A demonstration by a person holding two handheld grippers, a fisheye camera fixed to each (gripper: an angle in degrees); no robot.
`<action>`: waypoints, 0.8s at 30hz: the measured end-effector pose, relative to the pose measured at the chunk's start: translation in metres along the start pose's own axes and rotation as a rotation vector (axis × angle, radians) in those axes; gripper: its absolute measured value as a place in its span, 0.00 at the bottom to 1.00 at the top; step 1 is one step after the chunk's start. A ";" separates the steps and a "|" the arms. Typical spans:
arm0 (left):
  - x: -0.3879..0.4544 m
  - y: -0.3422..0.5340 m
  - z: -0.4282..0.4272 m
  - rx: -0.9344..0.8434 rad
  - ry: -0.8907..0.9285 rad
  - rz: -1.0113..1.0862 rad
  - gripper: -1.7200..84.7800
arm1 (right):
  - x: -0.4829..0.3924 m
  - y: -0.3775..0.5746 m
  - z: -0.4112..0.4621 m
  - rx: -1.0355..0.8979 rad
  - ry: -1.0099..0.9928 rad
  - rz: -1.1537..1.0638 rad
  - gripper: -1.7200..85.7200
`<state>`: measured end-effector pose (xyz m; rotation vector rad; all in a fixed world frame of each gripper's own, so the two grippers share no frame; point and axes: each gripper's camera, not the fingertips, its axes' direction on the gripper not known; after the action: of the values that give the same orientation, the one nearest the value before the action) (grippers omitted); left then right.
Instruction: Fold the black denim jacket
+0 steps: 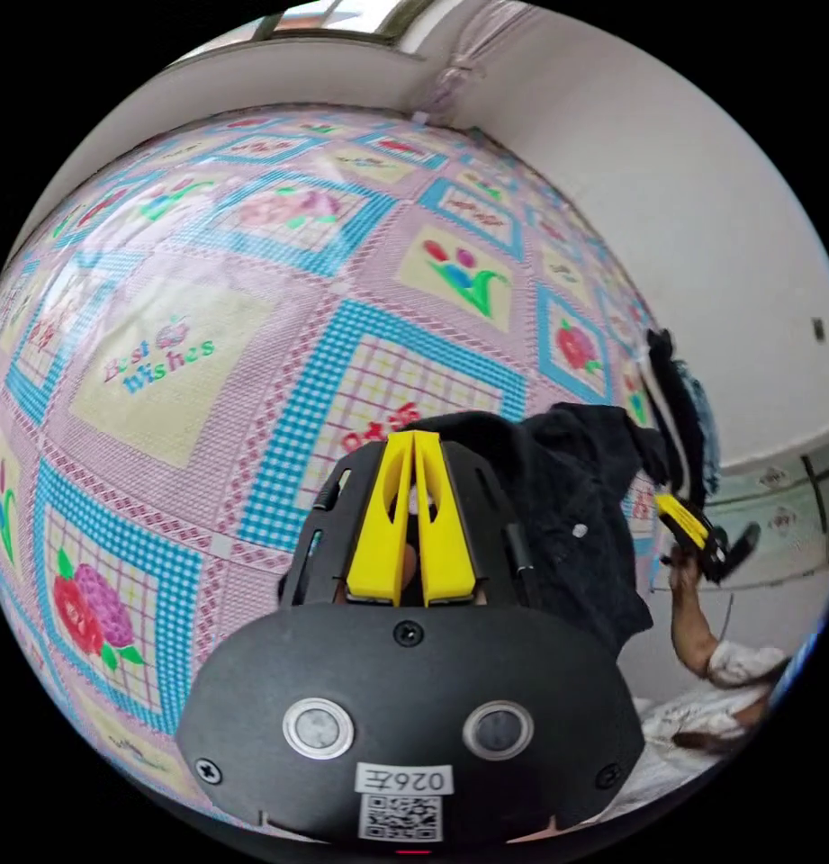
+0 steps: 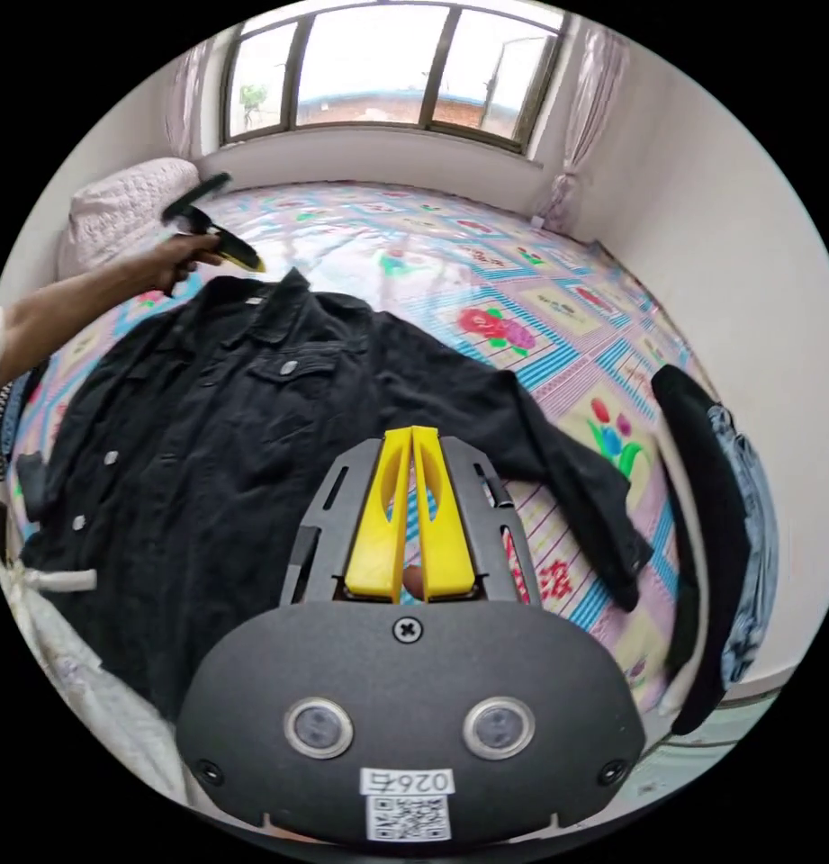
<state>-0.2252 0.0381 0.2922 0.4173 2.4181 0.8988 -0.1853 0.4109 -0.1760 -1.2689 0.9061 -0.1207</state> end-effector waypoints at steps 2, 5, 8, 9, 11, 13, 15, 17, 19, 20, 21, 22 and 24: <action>0.026 0.026 -0.003 0.070 0.144 0.093 0.01 | 0.005 -0.018 0.031 -0.011 0.071 -0.025 0.01; 0.040 0.042 0.019 0.047 0.110 0.106 0.01 | 0.015 -0.043 0.084 -0.104 0.091 -0.057 0.01; 0.025 0.044 0.044 0.052 0.030 0.016 0.01 | 0.023 -0.049 0.130 -0.205 0.106 -0.088 0.01; 0.021 0.043 0.048 0.057 0.037 0.018 0.01 | 0.025 -0.047 0.135 -0.173 0.119 -0.118 0.01; 0.000 0.036 0.054 0.107 0.143 -0.030 0.01 | 0.038 -0.050 0.151 -0.208 0.232 -0.110 0.01; -0.012 0.023 0.058 0.114 0.184 -0.017 0.01 | 0.062 -0.061 0.166 -0.220 0.264 -0.098 0.01; -0.019 0.010 0.059 0.120 0.178 -0.038 0.01 | 0.116 -0.082 0.175 -0.269 0.167 0.043 0.01; -0.022 -0.003 0.060 0.069 0.171 -0.076 0.01 | 0.146 -0.086 0.162 -0.276 0.106 0.143 0.01; -0.013 0.000 0.052 0.087 0.114 -0.077 0.01 | 0.154 -0.073 0.126 -0.195 0.050 0.176 0.01; -0.003 0.007 0.042 0.119 0.112 -0.030 0.01 | 0.148 -0.056 0.098 -0.148 0.002 0.165 0.01; 0.002 0.012 0.037 0.129 0.128 -0.005 0.01 | 0.138 -0.032 0.069 -0.091 -0.063 0.147 0.02; 0.012 0.025 0.028 0.151 0.163 0.038 0.01 | 0.131 -0.018 0.054 -0.058 -0.103 0.137 0.02; 0.028 0.052 0.016 0.176 0.189 0.090 0.01 | 0.102 0.048 -0.001 0.069 -0.247 0.121 0.05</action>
<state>-0.2341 0.0970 0.3070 0.5310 2.6822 0.7968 -0.1376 0.3709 -0.2697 -1.1331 0.7565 0.0983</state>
